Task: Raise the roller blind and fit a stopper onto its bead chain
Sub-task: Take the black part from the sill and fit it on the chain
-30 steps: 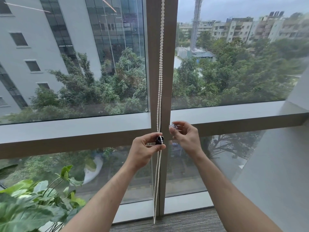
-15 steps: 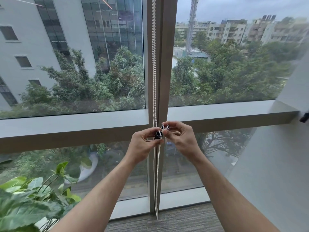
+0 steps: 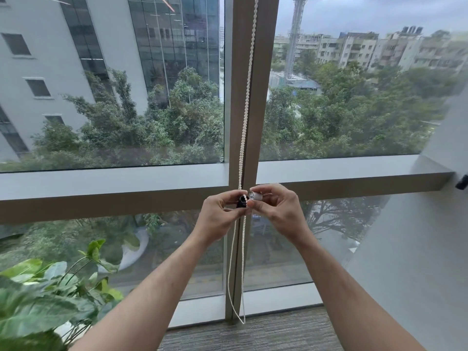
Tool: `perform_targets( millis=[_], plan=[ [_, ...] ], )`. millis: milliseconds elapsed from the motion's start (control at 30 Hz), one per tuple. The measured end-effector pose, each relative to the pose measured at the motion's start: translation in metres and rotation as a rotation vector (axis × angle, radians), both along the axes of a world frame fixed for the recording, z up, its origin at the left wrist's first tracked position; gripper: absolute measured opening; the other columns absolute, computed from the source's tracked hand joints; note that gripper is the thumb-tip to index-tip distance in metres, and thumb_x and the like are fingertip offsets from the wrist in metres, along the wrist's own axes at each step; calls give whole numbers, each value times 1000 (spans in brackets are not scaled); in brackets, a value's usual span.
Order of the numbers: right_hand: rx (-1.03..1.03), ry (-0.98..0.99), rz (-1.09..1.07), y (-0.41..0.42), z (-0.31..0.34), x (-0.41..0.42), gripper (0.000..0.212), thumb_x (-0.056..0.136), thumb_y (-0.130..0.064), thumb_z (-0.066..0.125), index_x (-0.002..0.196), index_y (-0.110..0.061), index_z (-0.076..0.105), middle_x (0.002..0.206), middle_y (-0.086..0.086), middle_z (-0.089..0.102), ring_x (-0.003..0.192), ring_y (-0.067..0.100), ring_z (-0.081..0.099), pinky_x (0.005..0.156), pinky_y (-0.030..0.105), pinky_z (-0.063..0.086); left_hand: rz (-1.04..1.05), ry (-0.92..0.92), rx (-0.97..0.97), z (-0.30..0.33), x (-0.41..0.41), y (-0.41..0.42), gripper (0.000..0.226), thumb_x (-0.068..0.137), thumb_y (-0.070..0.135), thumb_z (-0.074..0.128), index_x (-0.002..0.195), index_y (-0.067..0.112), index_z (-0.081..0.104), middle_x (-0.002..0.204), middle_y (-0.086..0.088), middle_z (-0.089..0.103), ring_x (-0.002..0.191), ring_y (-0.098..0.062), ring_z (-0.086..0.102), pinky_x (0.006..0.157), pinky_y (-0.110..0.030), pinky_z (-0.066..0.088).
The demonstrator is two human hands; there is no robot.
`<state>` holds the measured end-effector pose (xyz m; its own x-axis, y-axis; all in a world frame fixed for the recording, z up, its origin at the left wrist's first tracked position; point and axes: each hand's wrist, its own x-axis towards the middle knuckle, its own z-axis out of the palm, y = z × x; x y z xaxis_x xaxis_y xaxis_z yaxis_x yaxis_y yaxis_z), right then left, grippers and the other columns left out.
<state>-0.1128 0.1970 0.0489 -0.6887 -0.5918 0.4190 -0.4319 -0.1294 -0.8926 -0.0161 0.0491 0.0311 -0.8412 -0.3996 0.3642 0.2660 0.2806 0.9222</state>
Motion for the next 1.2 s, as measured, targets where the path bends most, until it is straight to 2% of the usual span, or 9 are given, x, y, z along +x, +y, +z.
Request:
perform_targets(
  millis=[167,267,367,567,667,767,900,1033,1200],
  plan=[
    [81,142,-15,0,3,-1,36,78,-11,82,107,-31,74,104,-17,65,88,25,69,85,44,59,19,-20,-1,-5,-2,-5,41,75,5,83,114,9,72,102,-8,77,100,-22,72,85,-34,59],
    [176,237,25,0,7,-1,46,85,-6,74,128,-17,65,112,-13,59,104,11,63,99,28,52,7,-19,3,-5,-2,-5,43,74,5,83,115,9,71,102,-8,77,100,-20,72,83,-28,58],
    [252,340,21,0,13,1,47,87,-3,72,133,-11,61,112,-15,57,105,-2,59,98,13,44,-11,-16,12,-3,-2,-4,41,76,6,83,115,10,71,102,-8,77,99,-21,72,82,-27,58],
    [174,361,-37,-1,23,7,51,81,-4,79,129,-16,65,95,-4,73,90,9,70,91,20,53,-49,16,21,2,2,-3,38,75,8,83,108,24,74,101,-2,78,99,-20,72,84,-30,58],
    [173,388,-58,-2,26,6,35,77,-5,82,108,-13,70,87,-9,73,83,6,70,82,21,55,-71,20,21,3,3,-3,36,75,10,84,108,23,75,101,-3,78,100,-24,72,88,-35,58],
    [192,458,-28,-3,29,4,31,78,-4,80,108,-10,74,93,-6,73,90,5,69,86,19,53,-73,23,20,3,4,-3,36,74,13,84,107,24,76,100,-3,78,99,-24,73,89,-38,58],
    [205,506,-2,-2,31,3,28,86,-3,73,113,-9,74,105,-2,71,100,11,68,91,18,51,-102,36,26,6,6,-3,37,73,21,85,105,36,75,99,3,78,96,-16,73,84,-29,58],
    [194,516,-4,-3,32,5,27,88,-1,70,114,-8,74,107,-2,70,100,10,67,90,14,49,-119,31,74,6,5,-4,37,69,30,85,105,33,76,99,-1,78,94,-18,73,82,-36,59],
    [199,524,21,-1,36,6,26,90,1,67,115,-7,73,109,0,71,100,7,66,90,14,50,-150,31,119,5,4,-7,35,72,22,85,106,27,77,99,-6,78,90,-18,72,76,-34,59]
  ],
)
